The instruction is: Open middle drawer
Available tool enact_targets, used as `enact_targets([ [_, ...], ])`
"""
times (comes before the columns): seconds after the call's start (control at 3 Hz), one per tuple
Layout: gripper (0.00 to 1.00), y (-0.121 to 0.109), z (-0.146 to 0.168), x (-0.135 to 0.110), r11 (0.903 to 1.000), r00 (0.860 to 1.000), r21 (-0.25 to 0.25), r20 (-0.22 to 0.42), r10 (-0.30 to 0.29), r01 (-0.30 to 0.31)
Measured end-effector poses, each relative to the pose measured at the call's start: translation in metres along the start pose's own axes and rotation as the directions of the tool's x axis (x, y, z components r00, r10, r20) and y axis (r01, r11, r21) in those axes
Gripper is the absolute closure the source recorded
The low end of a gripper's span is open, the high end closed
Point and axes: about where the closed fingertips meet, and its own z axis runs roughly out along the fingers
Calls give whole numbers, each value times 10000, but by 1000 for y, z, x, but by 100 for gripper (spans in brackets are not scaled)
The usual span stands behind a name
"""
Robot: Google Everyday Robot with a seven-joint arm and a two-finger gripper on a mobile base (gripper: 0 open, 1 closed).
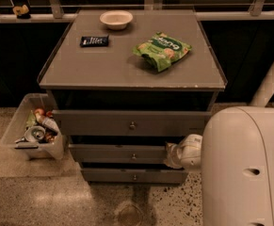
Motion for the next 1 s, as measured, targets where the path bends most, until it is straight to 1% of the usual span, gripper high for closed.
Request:
enact_targets([
  [0.33,86,0,0,0,10000,10000,0,0,0,0],
  [0.67,100,0,0,0,10000,10000,-1,0,0,0],
  [1.0,100,-3,-6,-2,10000,10000,-1,0,0,0],
])
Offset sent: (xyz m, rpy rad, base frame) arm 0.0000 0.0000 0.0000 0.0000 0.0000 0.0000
